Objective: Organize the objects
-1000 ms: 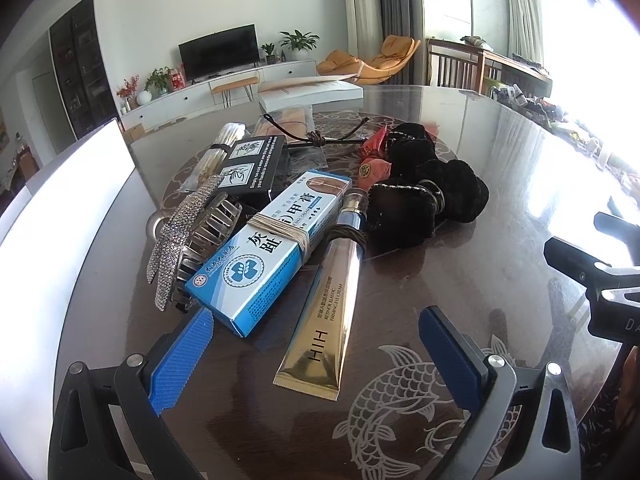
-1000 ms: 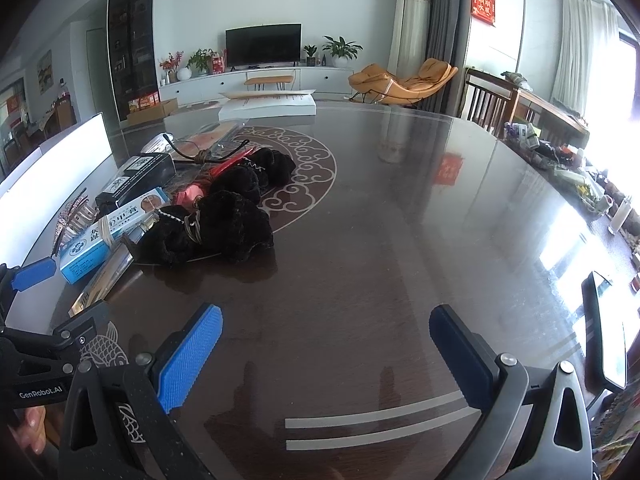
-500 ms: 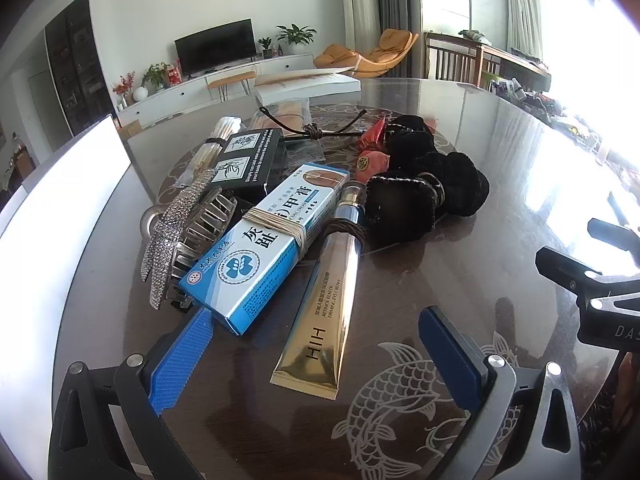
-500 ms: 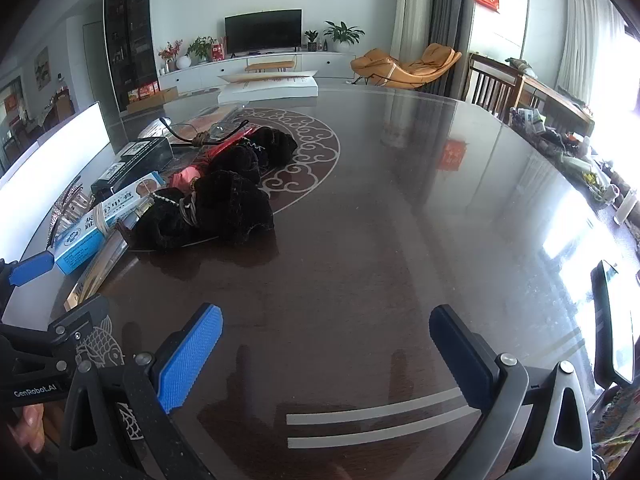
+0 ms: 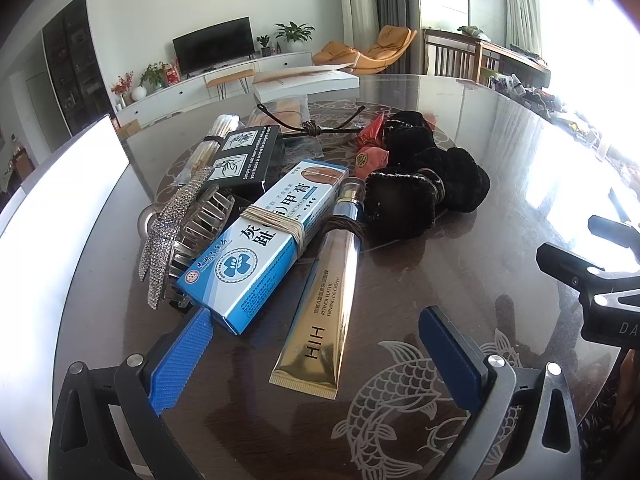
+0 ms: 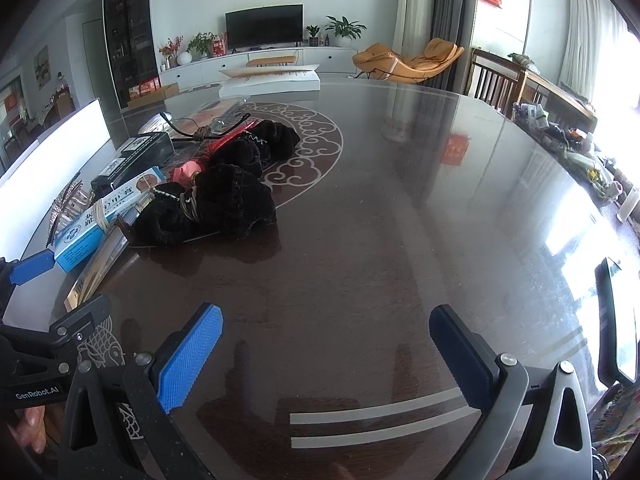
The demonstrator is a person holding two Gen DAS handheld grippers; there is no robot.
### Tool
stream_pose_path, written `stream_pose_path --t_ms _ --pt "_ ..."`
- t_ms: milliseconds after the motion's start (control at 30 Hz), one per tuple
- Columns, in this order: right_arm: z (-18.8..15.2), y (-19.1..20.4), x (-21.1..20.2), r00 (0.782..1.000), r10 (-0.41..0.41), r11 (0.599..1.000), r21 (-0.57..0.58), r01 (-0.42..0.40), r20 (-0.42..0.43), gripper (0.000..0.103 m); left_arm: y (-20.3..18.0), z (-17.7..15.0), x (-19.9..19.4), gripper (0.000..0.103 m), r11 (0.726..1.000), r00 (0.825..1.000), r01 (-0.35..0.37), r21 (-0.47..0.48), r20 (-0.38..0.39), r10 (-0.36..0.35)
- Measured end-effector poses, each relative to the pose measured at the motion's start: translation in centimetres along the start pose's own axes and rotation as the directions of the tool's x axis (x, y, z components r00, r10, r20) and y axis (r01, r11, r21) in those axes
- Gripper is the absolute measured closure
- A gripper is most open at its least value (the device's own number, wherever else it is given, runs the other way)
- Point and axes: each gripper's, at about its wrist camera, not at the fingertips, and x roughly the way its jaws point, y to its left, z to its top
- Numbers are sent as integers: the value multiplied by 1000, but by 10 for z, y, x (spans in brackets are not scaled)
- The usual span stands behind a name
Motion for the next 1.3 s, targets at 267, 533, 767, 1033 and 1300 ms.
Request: stream_pose_path --t_ms 267,533,767,1033,1300 --pt "-2 -9 -27 999 -35 997 75 32 39 0 2 -1 -1 0 1000 1000 5 -1 8 -5" --pt "12 -8 -75 997 36 988 149 -46 68 0 0 -1 -1 0 1000 1000 -23 12 11 23" --pt "40 1 -82 995 100 970 221 -99 5 0 9 1 7 0 999 999 -24 -28 -39 23" --pt "73 20 -38 988 129 963 247 -105 -82 0 21 -2 10 0 995 997 19 -100 -72 -26" --pt "28 1 26 982 27 962 273 26 -188 0 25 -8 3 0 1000 997 21 21 -80 -19"
